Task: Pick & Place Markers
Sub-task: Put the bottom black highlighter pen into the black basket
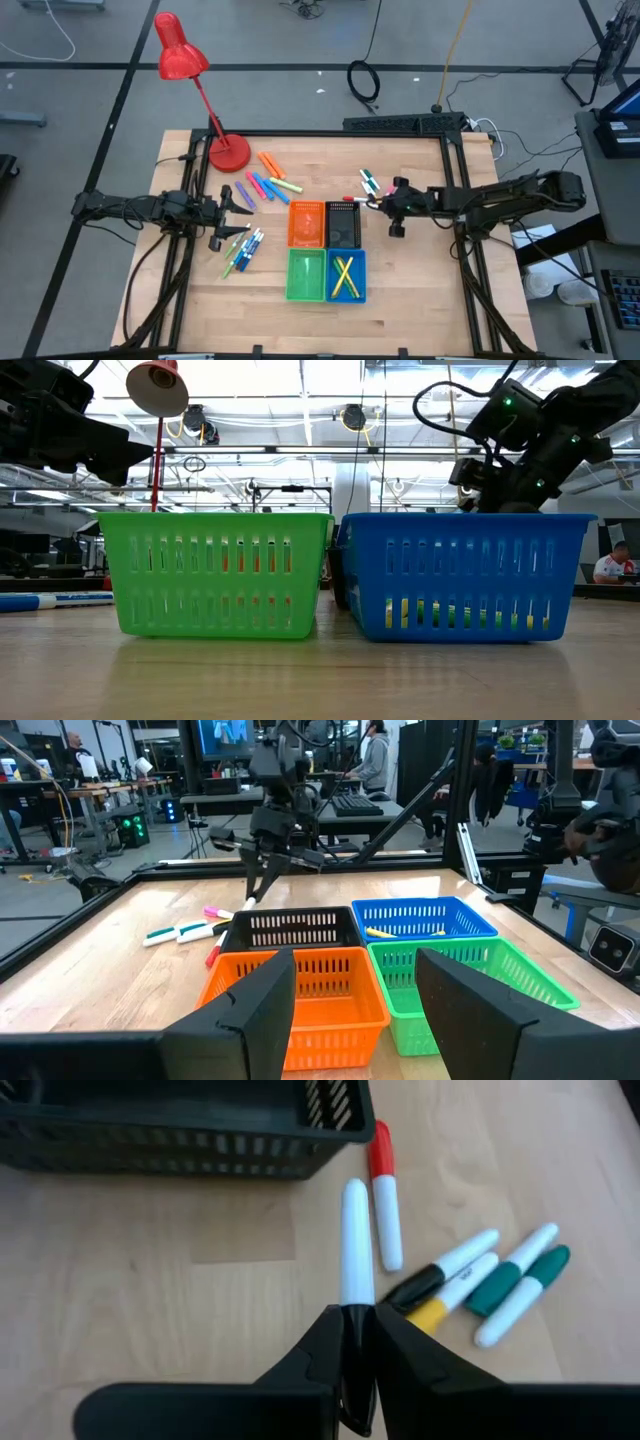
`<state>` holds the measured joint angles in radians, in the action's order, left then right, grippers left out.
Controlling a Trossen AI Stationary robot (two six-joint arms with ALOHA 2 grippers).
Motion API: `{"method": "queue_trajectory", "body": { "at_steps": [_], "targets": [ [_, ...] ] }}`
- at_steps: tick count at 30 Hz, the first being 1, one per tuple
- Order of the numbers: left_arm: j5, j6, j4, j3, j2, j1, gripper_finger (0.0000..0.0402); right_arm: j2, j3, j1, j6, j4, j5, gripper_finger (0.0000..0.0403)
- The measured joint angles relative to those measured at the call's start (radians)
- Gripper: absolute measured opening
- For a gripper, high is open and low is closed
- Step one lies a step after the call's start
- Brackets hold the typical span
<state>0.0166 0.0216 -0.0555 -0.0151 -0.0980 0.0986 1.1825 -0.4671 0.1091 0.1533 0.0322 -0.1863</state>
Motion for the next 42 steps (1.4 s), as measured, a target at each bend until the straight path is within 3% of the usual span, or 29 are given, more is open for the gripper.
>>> {"method": "queue_trajectory", "body": {
  "at_steps": [7,12,19,27,42],
  "targets": [
    [0.0,0.0,0.0,0.0,0.0,0.0,0.0212,-0.055,0.0,-0.001,0.033,-0.008,-0.176,0.0026],
    [0.0,0.0,0.0,0.0,0.0,0.0,0.0212,-0.095,-0.001,-0.022,0.054,-0.085,-0.175,0.0025],
    [0.0,0.0,0.0,0.0,0.0,0.0,0.0212,-0.088,-0.001,-0.095,0.065,-0.271,0.019,0.0025],
    [0.0,0.0,0.0,0.0,0.0,0.0,0.0212,-0.023,-0.001,-0.178,-0.03,-0.469,0.16,0.0025],
    [0.0,0.0,0.0,0.0,0.0,0.0,0.0212,0.249,-0.099,-0.183,-0.021,-0.466,0.165,0.0026]
  ]
}}
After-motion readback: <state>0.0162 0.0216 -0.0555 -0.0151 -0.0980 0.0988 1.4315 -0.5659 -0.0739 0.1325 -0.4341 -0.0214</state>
